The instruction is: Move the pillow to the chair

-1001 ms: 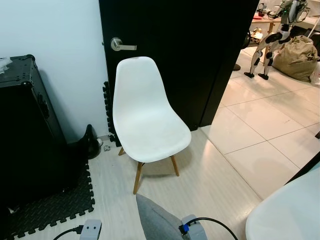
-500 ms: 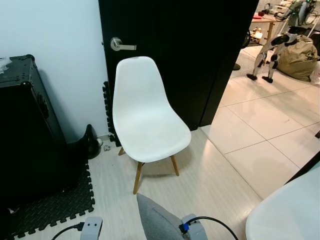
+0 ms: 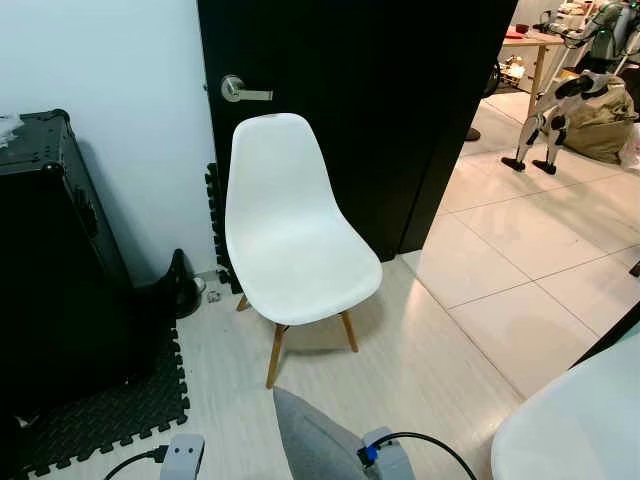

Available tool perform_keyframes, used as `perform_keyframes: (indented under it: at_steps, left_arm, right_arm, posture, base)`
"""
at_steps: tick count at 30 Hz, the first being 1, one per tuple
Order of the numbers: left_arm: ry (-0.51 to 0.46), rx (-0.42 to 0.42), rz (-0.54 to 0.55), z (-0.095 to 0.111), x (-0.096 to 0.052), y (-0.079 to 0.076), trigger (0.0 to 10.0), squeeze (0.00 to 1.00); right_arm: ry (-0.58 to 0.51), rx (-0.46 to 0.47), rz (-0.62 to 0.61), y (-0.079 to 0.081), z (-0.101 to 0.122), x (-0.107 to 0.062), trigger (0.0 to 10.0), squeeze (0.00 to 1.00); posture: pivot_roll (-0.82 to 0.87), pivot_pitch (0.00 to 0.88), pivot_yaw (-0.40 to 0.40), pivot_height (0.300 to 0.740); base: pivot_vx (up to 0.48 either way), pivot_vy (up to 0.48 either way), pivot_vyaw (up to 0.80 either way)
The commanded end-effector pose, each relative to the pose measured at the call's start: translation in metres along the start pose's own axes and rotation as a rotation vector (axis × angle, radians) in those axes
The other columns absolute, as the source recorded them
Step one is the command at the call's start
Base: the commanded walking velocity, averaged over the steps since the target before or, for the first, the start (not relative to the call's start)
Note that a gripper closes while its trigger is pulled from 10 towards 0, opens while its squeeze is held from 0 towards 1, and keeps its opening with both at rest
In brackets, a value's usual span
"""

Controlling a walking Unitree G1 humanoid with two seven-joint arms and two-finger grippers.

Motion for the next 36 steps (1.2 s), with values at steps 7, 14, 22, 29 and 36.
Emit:
perform_keyframes:
  at_steps: [7, 14, 22, 29, 36]
  left_arm:
    - [0.028, -0.011, 0.004, -0.0093, -0.0019, 0.0041, 10.0, 0.00]
    - [0.032, -0.004, 0.006, -0.0105, -0.0021, 0.0046, 10.0, 0.00]
    - [0.036, 0.002, 0.003, -0.0117, -0.0023, 0.0042, 10.0, 0.00]
    - [0.034, -0.008, 0.004, -0.0120, -0.0022, 0.0028, 10.0, 0.00]
    - [0.028, -0.011, 0.003, -0.0105, -0.0018, 0.0016, 10.0, 0.00]
  right_arm:
    - [0.001, 0.001, 0.049, 0.0093, -0.0021, 0.0011, 10.0, 0.00]
    - [0.002, -0.011, 0.060, 0.0125, -0.0021, 0.0018, 10.0, 0.00]
    - [0.001, -0.011, 0.057, 0.0121, -0.0022, 0.0017, 10.0, 0.00]
    - [-0.004, -0.019, 0.044, 0.0104, -0.0019, 0.0015, 10.0, 0.00]
    - [-0.008, -0.001, 0.008, 0.0045, -0.0015, 0.0008, 10.0, 0.00]
  posture:
    - [0.16, 0.000, -0.054, 0.724]
    - [0.17, 0.000, -0.051, 0.724]
    - [0.16, 0.000, -0.046, 0.724]
    - [0.16, 0.000, -0.050, 0.724]
    - [0.16, 0.000, -0.056, 0.724]
  base:
    - [0.000, 0.000, 0.10]
    - [0.000, 0.000, 0.78]
    - [0.000, 0.000, 0.80]
    - [0.000, 0.000, 0.80]
    - [0.000, 0.000, 0.23]
Point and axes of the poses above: a point about 5 cm out from each wrist's last joint towards the gripper, its own x axis pointing out of the wrist towards the gripper, its own z axis along the axis of the wrist's last joint, y = z × x, the point moved 4 cm from there along x, pointing out of the wrist towards the gripper, and after that the axes turned 1 degree about -x, right-handed, at the moved point
